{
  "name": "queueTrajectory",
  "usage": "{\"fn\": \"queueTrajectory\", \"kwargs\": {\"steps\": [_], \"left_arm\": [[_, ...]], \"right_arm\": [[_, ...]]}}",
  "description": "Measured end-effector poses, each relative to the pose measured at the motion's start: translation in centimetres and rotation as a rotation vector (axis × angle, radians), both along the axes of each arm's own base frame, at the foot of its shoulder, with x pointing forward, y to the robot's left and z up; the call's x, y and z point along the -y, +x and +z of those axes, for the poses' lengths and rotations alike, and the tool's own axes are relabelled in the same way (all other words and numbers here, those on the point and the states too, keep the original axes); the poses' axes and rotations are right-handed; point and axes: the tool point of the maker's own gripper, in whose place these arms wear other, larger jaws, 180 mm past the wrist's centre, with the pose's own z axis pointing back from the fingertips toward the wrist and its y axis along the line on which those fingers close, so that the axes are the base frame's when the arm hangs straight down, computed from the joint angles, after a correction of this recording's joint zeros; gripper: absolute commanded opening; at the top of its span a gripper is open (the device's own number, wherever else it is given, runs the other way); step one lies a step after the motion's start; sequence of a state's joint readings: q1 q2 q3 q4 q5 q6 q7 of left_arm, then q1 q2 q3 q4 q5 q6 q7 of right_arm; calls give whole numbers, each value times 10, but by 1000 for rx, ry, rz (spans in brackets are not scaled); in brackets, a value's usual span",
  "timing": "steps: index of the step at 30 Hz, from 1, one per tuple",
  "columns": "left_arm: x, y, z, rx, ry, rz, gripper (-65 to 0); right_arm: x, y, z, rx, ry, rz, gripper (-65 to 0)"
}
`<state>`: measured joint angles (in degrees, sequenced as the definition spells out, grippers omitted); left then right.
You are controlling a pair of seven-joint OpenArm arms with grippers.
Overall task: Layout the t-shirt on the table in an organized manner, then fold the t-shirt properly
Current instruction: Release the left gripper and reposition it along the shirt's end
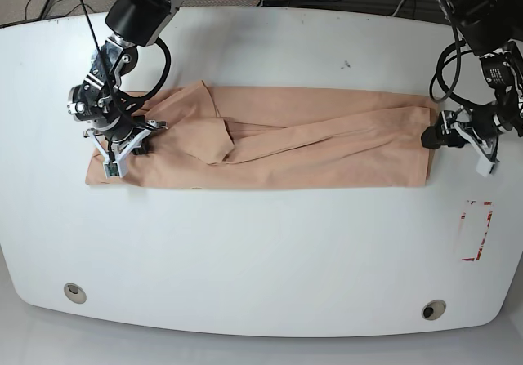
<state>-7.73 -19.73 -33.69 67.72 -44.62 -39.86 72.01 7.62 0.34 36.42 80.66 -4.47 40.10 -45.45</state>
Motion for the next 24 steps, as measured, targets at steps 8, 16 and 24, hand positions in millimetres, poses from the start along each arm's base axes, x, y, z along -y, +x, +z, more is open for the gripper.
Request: {"fn": "queueTrajectory", "kwargs": {"steps": [8, 16, 24], "left_arm": [[4, -5, -12, -38, -29, -4, -172], [35, 4, -16, -38, -50, -88, -176], [68, 12, -20, -6, -141, -87, -411]], "right_arm": [[0, 0, 0, 0, 1, 0, -640], [0, 0, 0, 0, 0, 1, -640], [0, 0, 1, 1, -2, 1, -640]]}}
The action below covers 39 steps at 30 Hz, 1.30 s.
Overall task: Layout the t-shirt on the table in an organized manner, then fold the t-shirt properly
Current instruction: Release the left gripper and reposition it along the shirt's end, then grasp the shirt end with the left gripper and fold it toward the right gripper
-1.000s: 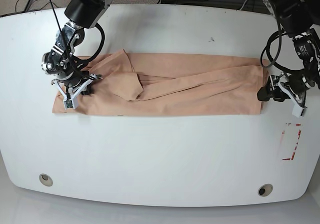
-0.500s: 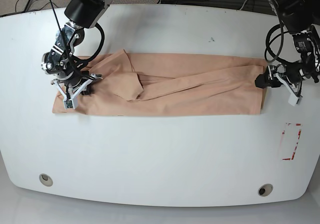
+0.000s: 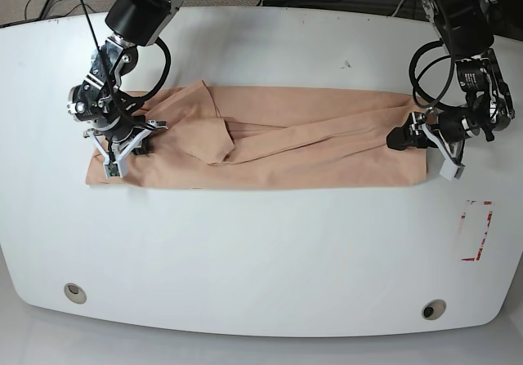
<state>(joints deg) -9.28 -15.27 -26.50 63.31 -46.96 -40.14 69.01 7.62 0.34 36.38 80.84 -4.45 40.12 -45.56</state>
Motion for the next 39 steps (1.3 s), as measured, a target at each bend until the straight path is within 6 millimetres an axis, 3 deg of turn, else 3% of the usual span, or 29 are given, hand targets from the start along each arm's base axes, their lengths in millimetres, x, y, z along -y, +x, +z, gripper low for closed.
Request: {"fn": "queueTrajectory", "kwargs": {"steps": [2, 5, 14, 22, 26, 29, 35, 39], "left_arm": [[1, 0, -2, -10, 1, 0, -508], [1, -1, -5, -22, 7, 0, -583], [-2, 3, 0, 14, 27, 29, -587], [-1, 13, 61, 196, 168, -20, -587], [23, 14, 81, 249, 251, -141, -585], [52, 13, 90, 293, 254, -229, -583], [103, 6, 85, 300, 205, -337, -583], [125, 5, 81, 296, 184, -354, -582]], "right_arm": [[0, 0, 0, -1, 0, -1, -640], [1, 0, 1, 0, -2, -2, -640], [3, -7, 1, -3, -17, -3, -640], [3, -7, 0, -9, -18, -2, -640], [3, -7, 1, -8, -18, -2, -640], [3, -7, 1, -8, -18, -2, -640], [3, -7, 1, -8, -18, -2, -640], [3, -7, 0, -8, -18, -2, -640]]}}
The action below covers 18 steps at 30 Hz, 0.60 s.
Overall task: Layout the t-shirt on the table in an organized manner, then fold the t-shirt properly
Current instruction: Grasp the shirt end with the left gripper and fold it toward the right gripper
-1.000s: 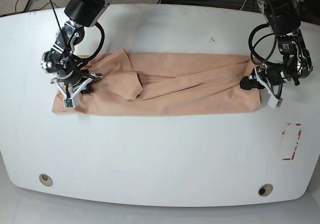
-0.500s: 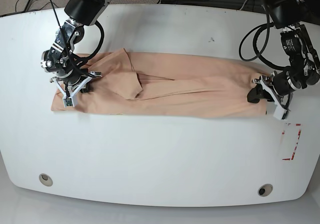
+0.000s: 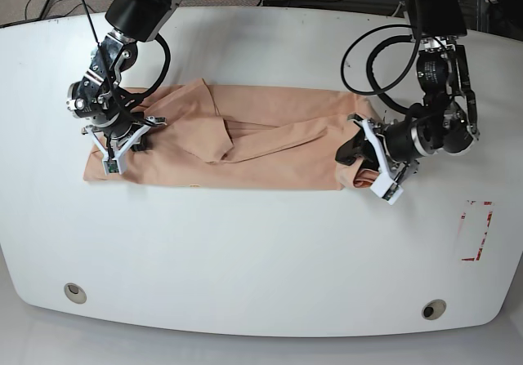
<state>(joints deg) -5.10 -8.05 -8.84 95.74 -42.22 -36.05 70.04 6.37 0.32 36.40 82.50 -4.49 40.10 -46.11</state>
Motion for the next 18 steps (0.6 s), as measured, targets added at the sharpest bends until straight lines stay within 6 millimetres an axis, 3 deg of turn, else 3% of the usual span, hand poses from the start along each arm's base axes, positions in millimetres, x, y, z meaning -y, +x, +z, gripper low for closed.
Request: {"fn": "queueTrajectory", "kwargs": {"steps": [10, 18], "left_arm": [[56, 13, 0, 23, 46, -57, -582], [90, 14, -23, -77, 7, -81, -582]], "right_arm": [[0, 0, 0, 1, 0, 0, -640], [0, 0, 0, 1, 0, 0, -640]]}}
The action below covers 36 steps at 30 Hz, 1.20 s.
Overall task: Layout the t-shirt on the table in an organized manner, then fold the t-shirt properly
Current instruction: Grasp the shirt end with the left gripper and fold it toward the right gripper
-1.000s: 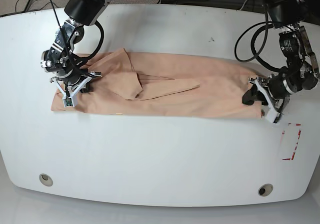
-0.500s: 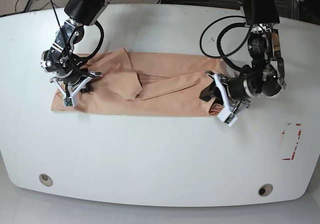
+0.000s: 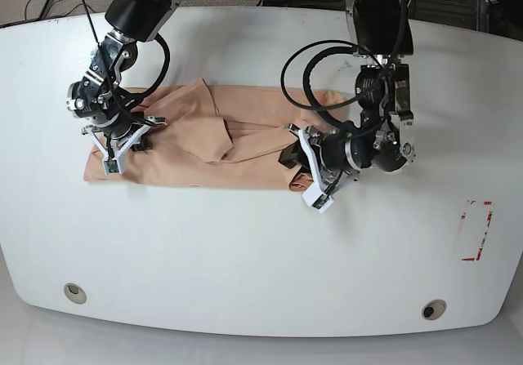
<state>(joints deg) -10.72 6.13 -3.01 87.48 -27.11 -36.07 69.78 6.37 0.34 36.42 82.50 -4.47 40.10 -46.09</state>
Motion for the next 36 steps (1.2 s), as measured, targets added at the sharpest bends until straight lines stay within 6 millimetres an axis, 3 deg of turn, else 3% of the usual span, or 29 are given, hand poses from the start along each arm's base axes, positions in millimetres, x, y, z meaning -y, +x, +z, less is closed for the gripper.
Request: {"fn": "queueTrajectory", "kwargs": {"steps": [5, 14, 16, 22, 27, 32, 36], "left_arm": [[16, 0, -5, -36, -34, -13, -582], [26, 4, -5, -36, -51, -28, -575], [30, 3, -7, -43, -47, -43, -549], [39, 3, -9, -55, -56, -65, -367], [53, -3, -6, -45, -5, -157, -296], [88, -9, 22, -26, -102, -271, -296], [94, -1, 47, -4, -160, -303, -296]], "right_arm": [[0, 0, 0, 0, 0, 0, -640], [0, 0, 0, 0, 0, 0, -640], [0, 0, 0, 0, 0, 0, -640], [0, 0, 0, 0, 0, 0, -640], [0, 0, 0, 0, -1, 1, -640], [-1, 0, 0, 0, 0, 3, -640], [-1, 0, 0, 1, 0, 3, -640]]}}
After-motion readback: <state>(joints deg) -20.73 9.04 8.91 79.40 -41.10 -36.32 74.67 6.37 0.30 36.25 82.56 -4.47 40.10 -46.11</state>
